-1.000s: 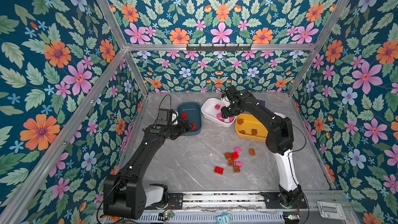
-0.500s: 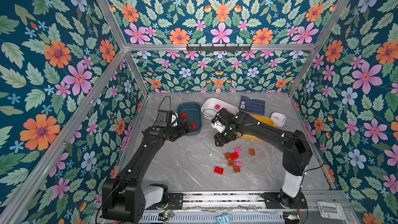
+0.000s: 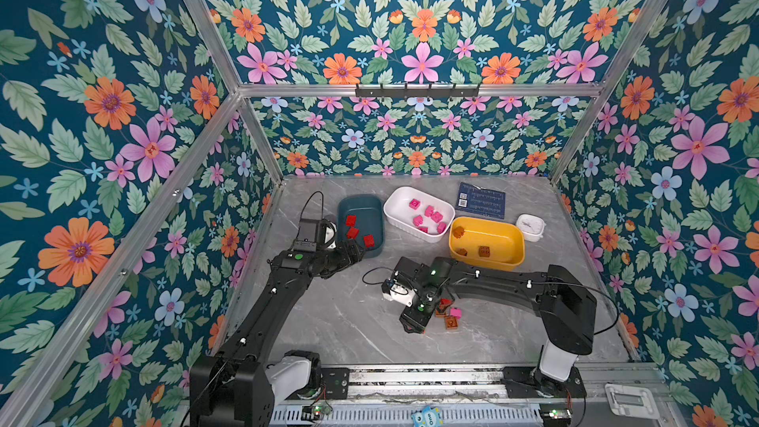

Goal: Sort the legos into containers by color
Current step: Pick up the lego from the bottom-center of the table.

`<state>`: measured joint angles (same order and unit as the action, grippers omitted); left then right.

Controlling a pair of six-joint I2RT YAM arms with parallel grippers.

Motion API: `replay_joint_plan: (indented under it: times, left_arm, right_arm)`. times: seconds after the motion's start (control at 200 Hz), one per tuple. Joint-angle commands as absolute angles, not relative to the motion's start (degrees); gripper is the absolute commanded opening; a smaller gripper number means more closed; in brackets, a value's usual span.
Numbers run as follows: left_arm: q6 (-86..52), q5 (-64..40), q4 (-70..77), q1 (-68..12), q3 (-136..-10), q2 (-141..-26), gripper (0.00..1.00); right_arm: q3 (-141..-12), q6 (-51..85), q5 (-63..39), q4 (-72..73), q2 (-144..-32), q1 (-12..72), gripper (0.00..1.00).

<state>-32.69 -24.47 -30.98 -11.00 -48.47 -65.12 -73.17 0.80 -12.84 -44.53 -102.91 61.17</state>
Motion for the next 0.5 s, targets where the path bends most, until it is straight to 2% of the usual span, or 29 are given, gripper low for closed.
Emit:
replay_joint_plan:
  times: [0.0,0.305,0.39,0.495]
  left_arm:
    - [-33.35,-24.44,-30.42,-10.99,-47.72,-64.51,0.88]
    - [-33.49,-24.43,-30.32,-10.98,-46.93,-64.2,0.88]
    - [-33.48,-24.4,-30.32,-10.99,-47.06,-64.26,0.88]
    - [-33.4,-24.41,-30.32,-10.99,-47.15,-64.46,0.88]
  right_arm:
    - [-71.5,-0.44,-8.46,-43.27,-103.07,61.76,0.64]
    - [-71.34,-3.28,-3.55,-42.95,-106.65,63.8,0.61]
    - [-71.37,-3.72,-2.61,-43.3,-107.21,63.83,0.57]
    - [-71.35,-4.13,-1.89,-43.42,-107.58,63.85,0.45]
